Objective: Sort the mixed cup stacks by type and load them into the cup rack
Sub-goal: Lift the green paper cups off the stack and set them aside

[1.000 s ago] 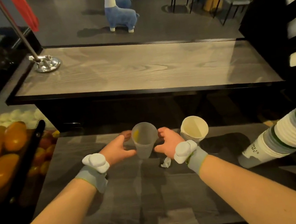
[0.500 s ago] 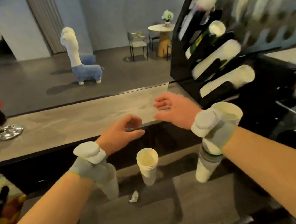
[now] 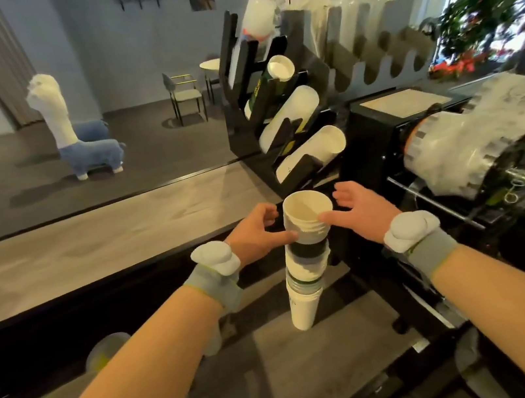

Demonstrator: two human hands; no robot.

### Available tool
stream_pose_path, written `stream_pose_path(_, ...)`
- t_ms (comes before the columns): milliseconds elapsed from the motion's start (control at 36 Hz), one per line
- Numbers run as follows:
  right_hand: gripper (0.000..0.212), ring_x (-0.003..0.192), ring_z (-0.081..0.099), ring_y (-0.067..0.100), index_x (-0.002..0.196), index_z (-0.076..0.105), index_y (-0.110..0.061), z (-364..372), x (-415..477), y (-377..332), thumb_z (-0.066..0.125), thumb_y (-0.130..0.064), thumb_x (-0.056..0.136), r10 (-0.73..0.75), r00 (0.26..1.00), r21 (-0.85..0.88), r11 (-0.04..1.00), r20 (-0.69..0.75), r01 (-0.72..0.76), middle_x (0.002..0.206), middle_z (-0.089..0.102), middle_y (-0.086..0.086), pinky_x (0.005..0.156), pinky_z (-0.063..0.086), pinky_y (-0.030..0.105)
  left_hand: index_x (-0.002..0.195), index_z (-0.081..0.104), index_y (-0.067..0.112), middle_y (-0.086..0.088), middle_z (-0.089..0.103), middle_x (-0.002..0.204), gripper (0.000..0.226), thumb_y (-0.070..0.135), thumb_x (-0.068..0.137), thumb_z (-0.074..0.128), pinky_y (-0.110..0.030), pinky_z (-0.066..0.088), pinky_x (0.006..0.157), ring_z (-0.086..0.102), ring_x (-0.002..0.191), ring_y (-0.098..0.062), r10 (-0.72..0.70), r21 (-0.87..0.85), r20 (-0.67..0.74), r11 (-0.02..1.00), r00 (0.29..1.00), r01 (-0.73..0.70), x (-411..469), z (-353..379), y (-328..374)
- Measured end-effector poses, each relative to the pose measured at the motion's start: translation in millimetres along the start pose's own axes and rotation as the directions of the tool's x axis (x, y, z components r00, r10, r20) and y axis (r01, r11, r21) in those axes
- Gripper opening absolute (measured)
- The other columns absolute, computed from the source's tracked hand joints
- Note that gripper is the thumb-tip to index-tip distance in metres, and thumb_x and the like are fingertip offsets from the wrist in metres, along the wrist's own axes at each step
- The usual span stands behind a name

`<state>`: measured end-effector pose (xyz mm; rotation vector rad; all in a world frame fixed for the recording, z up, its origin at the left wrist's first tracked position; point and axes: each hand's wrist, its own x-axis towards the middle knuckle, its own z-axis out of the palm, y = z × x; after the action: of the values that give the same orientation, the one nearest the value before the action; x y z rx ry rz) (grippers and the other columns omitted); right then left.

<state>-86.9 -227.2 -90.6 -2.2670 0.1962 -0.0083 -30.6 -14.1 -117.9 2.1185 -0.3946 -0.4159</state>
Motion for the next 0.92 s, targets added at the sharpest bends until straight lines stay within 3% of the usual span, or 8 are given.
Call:
stream_pose_path(83,0.097,0.136,0.046,0.020,0.153,0.028,-0.018,9,2,13,0.080,-0.044,0.076,0.017,0.999,0.005,1.000,0.040,-0.017,0.151,0.044,0.000,0.100,0.039,0.028,0.145,0.039,0.021,0.000,0.049,0.147,0.083,0.042,0.076,0.081,-0.043,0.042,0.111,0.048,0.134,-0.020,0.000,0.023,0.029,1.000,1.000,0.000,7,9,-3)
stream_pose_path(194,0.076,0.110,0.054,0.007,0.142,0.044,-0.020,22,1,18,0.081,-0.033,0.078,-0.034,0.998,0.015,0.999,0.048,0.034,0.130,0.058,-0.005,0.073,0.039,0.009,0.146,0.039,0.022,0.003,0.051,0.145,0.077,0.041,0.081,0.077,-0.039,0.042,0.111,0.050,0.131,-0.018,0.031,0.046,-0.003,0.998,1.000,-0.031,9,14,-6)
stream_pose_path(306,0.072,0.119,0.055,0.011,0.142,0.045,-0.020,26,7,29,0.080,-0.026,0.080,-0.043,0.998,0.033,0.999,0.047,0.041,0.135,0.059,-0.003,0.084,0.041,0.020,0.147,0.038,0.023,0.003,0.051,0.145,0.075,0.039,0.083,0.076,-0.034,0.041,0.107,0.050,0.131,-0.018,0.033,0.054,-0.023,0.998,0.999,-0.032,16,21,-6)
stream_pose_path(389,0.073,0.115,0.052,0.007,0.143,0.042,-0.020,29,11,34,0.080,-0.025,0.081,-0.036,0.998,0.018,0.999,0.057,0.035,0.137,0.057,-0.004,0.083,0.040,0.019,0.147,0.038,0.022,0.002,0.053,0.143,0.076,0.036,0.083,0.077,-0.032,0.041,0.105,0.052,0.129,-0.017,0.023,0.058,-0.025,0.998,0.999,-0.022,19,24,-8)
stream_pose_path(500,0.077,0.120,0.055,0.013,0.145,0.042,-0.021,34,18,39,0.081,-0.028,0.079,-0.032,0.998,0.025,0.999,0.045,0.031,0.137,0.057,-0.002,0.085,0.041,0.022,0.147,0.037,0.022,0.002,0.052,0.144,0.078,0.033,0.081,0.079,-0.034,0.041,0.108,0.051,0.130,-0.018,-0.011,0.022,-0.026,1.000,1.000,0.011,21,28,-9)
stream_pose_path(611,0.079,0.107,0.050,0.005,0.143,0.041,-0.023,35,19,44,0.082,-0.027,0.077,-0.040,0.999,0.062,0.997,0.033,0.038,0.131,0.058,-0.006,0.085,0.042,0.023,0.146,0.039,0.023,0.001,0.054,0.142,0.078,0.033,0.080,0.080,-0.042,0.042,0.111,0.052,0.129,-0.019,-0.036,-0.016,-0.021,0.999,0.999,0.036,21,29,-11)
stream_pose_path(750,0.079,0.105,0.053,0.006,0.142,0.041,-0.026,36,22,49,0.083,-0.027,0.076,-0.043,0.998,0.101,0.994,0.039,0.039,0.124,0.059,-0.008,0.084,0.044,0.024,0.148,0.032,0.028,0.001,0.057,0.137,0.087,0.028,0.077,0.082,-0.047,0.043,0.110,0.054,0.126,-0.019,-0.027,-0.032,-0.007,0.999,1.000,0.026,22,35,-18)
stream_pose_path(917,0.076,0.117,0.058,0.017,0.140,0.046,-0.022,41,27,54,0.084,-0.027,0.074,-0.028,0.999,0.005,1.000,0.039,0.027,0.128,0.062,-0.003,0.088,0.045,0.026,0.145,0.038,0.024,0.004,0.057,0.138,0.078,0.029,0.080,0.080,-0.036,0.043,0.109,0.054,0.125,-0.015,-0.010,-0.028,-0.029,1.000,1.000,0.009,22,41,-18)
